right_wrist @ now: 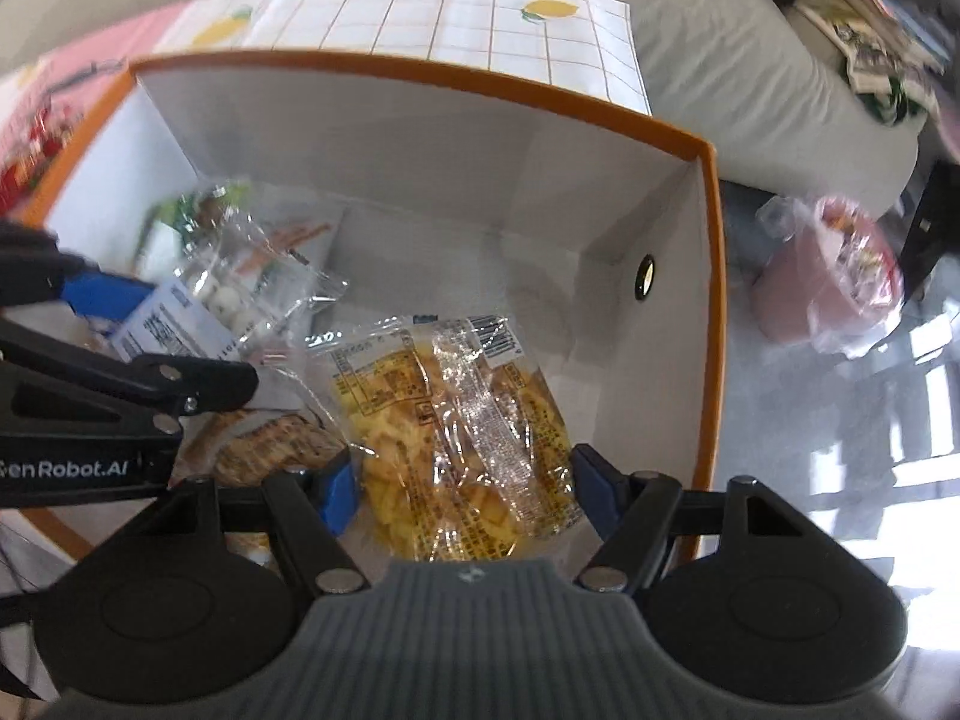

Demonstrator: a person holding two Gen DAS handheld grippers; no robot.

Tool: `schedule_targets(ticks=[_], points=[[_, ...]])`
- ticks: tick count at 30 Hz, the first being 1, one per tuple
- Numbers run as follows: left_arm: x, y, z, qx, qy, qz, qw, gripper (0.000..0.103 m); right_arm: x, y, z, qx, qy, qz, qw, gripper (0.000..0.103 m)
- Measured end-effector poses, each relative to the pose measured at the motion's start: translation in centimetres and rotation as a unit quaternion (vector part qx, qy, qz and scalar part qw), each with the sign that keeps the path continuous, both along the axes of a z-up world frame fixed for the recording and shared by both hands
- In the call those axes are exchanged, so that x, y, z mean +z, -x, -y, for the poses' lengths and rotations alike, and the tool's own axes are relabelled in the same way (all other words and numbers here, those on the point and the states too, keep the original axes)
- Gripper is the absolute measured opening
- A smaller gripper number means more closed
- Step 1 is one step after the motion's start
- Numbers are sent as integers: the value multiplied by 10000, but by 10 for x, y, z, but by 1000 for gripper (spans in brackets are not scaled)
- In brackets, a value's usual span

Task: Organize snacks
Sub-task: 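Carry both packs into the orange box and open both tools, then move both tools out of the box over the red and black bags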

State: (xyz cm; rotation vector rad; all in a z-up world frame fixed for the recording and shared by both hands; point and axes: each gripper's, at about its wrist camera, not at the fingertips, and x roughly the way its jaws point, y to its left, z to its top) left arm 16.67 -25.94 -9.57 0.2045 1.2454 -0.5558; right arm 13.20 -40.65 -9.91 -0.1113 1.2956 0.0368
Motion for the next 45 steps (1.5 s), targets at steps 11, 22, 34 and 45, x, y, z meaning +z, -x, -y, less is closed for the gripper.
schedule_targets(ticks=[11,22,34,45], points=[[-3,3,-1,-18,-23,-72,10000,71,-12,-6,-12,259,324,-268,9988,72],[16,5,-10,-25,134,104,9999,77,-12,-12,-14,87,255,-365,9990,81],[38,20,-25,-29,201,414,9989,78,-1,1,-19,-8,293,-279,9992,87],[73,50,-54,118,387,1072,9934,78,35,28,-19,-490,163,290,9982,92]])
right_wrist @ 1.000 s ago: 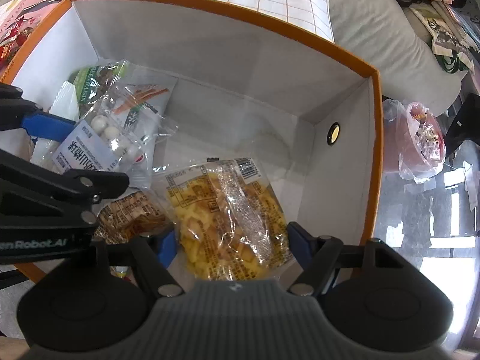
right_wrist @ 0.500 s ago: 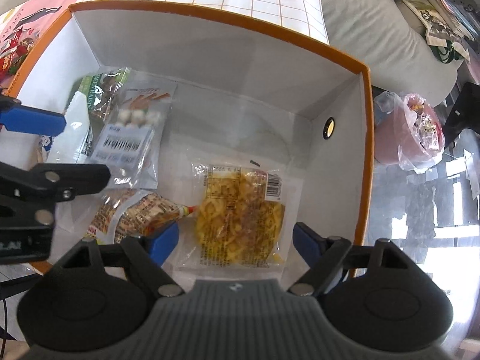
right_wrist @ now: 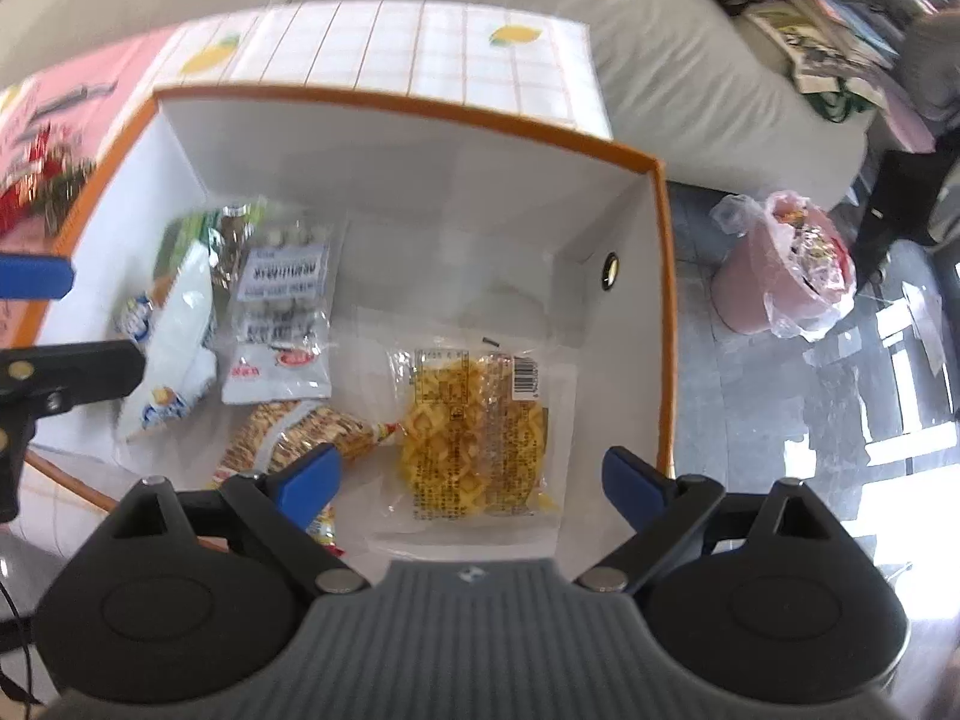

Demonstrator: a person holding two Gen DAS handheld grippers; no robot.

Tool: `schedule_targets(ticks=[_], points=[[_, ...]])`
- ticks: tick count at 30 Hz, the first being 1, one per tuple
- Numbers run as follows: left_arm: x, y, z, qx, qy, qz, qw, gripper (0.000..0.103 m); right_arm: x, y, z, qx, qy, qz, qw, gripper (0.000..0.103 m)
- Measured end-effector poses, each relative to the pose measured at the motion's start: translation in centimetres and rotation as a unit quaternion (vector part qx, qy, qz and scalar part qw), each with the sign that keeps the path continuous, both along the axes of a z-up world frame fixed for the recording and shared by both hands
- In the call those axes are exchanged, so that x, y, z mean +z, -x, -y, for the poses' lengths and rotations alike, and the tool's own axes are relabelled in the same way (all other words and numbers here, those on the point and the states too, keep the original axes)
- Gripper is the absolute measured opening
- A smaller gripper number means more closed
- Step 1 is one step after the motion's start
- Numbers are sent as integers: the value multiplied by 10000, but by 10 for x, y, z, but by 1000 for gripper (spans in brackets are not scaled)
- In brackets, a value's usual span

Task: Organize snacks
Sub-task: 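Move both tools out of the box over the red and black bags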

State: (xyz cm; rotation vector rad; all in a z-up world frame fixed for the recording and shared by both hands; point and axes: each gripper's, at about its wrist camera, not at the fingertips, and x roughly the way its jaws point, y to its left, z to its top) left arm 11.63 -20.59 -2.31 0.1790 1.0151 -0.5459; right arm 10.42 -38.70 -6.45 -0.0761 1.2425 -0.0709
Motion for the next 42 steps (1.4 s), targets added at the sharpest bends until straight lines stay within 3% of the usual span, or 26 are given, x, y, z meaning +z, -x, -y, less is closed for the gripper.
schedule_targets(ticks=[6,11,26,34,42], points=[[16,19,-26,172,17,555,9983,78,21,22,-11,-399,-191,668,9968,92],[29,34,-56,273,129,1032,9942,78,39,41,-31,-583,-499,1393,9873,92],[35,71,-152,1033,162,1913,9760,78,60,89,-136,-211,-826,2795,9564,92],[25,76,-190,1327,-58,2104,9686,75,51,86,-194,350,-977,2853,9528,92],[3,61,-232,1573,55,1888,9693,74,34,64,-229,710,-1102,2688,9542,83]])
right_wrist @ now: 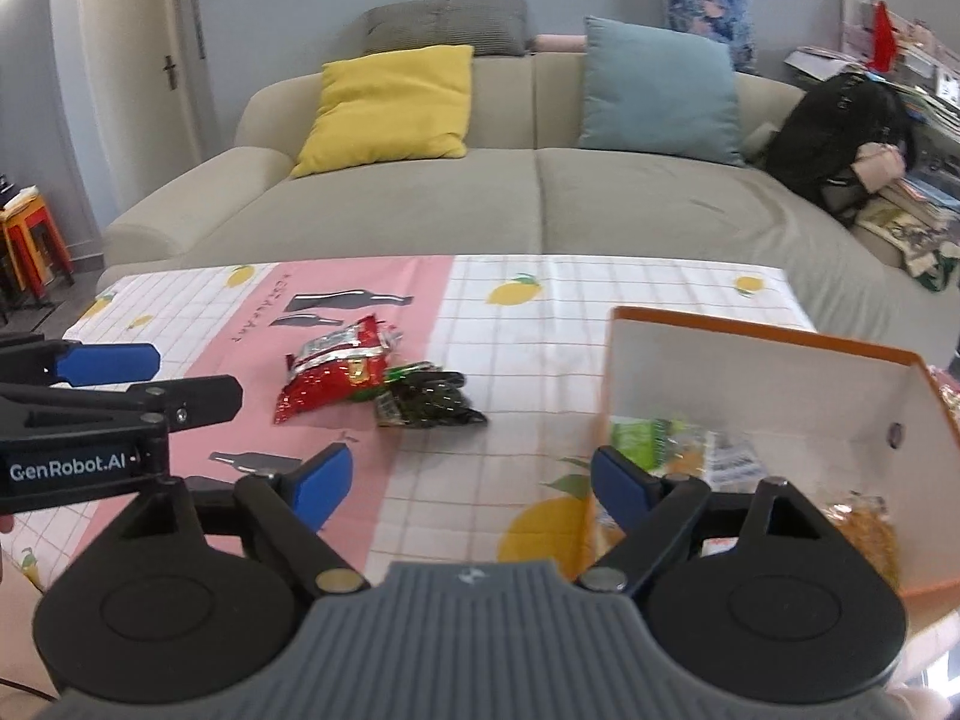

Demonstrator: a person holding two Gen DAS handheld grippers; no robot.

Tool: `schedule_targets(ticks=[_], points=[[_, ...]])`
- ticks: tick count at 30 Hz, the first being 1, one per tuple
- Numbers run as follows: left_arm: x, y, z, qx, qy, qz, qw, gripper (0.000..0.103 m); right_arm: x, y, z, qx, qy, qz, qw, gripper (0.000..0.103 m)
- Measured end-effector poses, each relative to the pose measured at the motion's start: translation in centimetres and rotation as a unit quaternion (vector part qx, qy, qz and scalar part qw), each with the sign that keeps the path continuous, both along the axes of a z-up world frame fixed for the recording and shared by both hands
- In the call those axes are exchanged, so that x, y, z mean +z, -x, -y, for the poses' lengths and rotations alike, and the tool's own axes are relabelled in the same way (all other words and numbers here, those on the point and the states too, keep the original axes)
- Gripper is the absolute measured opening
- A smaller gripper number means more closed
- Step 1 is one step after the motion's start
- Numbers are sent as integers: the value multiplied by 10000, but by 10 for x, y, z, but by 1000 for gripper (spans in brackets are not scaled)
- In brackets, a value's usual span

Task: Organize snacks
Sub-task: 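Move both tools out of the box over the red and black bags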

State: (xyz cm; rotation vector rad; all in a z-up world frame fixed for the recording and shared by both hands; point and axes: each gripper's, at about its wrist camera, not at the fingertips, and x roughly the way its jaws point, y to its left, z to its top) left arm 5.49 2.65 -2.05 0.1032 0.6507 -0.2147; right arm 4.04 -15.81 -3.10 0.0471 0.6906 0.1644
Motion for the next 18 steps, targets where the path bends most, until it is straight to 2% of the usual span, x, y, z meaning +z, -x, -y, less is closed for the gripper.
schedule_targets(ticks=[2,8,10,12,15,18], points=[[-6,-5,-8,80,44,-41,9999,74,-3,-7,-9,83,58,31,9999,77],[-20,-24,-30,346,280,-328,9985,74,-14,-35,-31,277,381,-31,9989,77],[-25,-29,-36,384,328,-298,9983,74,-17,-45,-36,336,366,-111,9987,77],[-28,-33,-42,635,346,-148,9973,74,-20,-53,-40,349,397,-138,9985,77],[-32,-40,-53,898,565,12,9944,77,-26,-65,-45,403,403,-283,9980,78],[-36,-52,-60,804,670,-107,9945,78,-33,-76,-49,463,451,-431,9970,78]])
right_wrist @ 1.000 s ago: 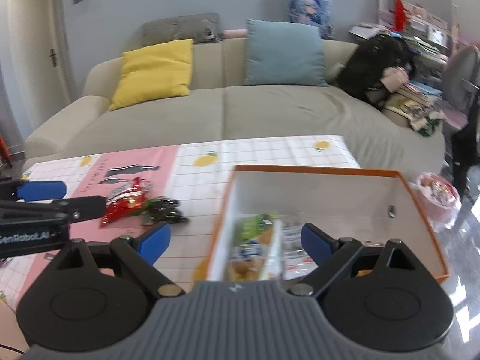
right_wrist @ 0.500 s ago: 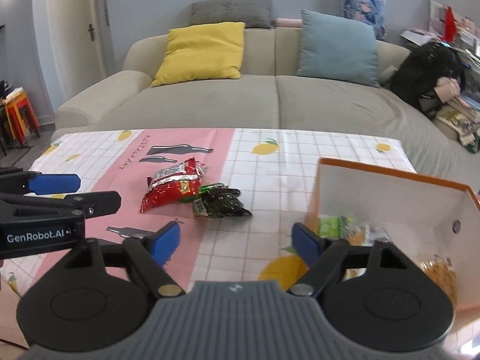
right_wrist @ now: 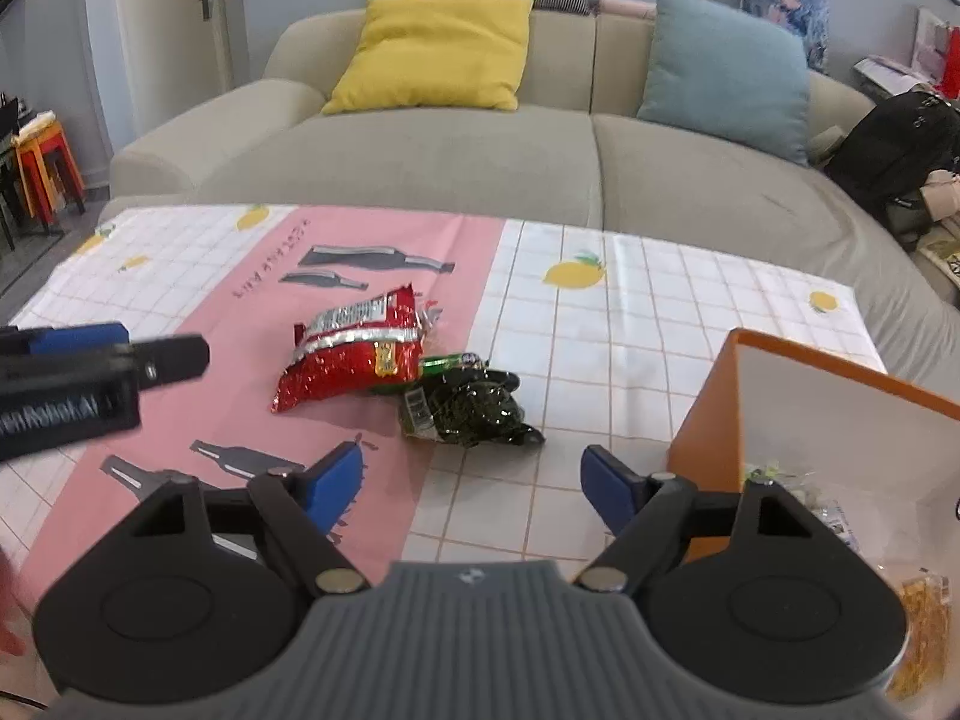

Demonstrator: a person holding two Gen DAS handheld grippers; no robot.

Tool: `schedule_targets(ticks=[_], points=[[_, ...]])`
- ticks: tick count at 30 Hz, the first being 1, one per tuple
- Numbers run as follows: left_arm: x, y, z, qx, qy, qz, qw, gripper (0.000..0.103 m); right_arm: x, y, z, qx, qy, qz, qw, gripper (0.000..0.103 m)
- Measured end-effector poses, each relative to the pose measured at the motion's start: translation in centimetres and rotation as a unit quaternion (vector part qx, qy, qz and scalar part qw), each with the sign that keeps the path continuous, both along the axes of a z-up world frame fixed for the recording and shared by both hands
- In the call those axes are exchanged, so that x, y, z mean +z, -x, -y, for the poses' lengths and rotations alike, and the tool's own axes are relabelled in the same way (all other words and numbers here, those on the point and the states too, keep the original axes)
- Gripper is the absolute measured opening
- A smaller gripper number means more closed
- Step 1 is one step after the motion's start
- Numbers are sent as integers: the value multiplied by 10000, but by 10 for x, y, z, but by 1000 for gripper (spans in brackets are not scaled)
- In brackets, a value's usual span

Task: Organize snacks
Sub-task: 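Move both tools out of the box over the red and black bags, then grasp the red chip bag with the left tool while the right tool grasps the black seaweed bag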

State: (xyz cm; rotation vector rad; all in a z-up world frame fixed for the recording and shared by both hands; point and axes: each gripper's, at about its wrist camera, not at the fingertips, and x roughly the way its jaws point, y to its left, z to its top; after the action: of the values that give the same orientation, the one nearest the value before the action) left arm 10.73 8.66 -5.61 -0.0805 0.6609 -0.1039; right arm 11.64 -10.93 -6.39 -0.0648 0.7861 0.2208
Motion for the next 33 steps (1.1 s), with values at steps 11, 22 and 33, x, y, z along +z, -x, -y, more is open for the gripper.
schedule_targets(ticks=[11,22,33], points=[[-19,-40,6,-851,-544,-171,9947,86,-23,-43,-4,-62,88,-358,9993,78],[-42,-71,2,-1571,-780,-176,9843,88,-47,-81,-10,-352,-60,-694,9969,77],[-83,-111,26,-2229,-1618,-451,9603,88,-64,-110,-13,-384,-36,-872,9954,77]])
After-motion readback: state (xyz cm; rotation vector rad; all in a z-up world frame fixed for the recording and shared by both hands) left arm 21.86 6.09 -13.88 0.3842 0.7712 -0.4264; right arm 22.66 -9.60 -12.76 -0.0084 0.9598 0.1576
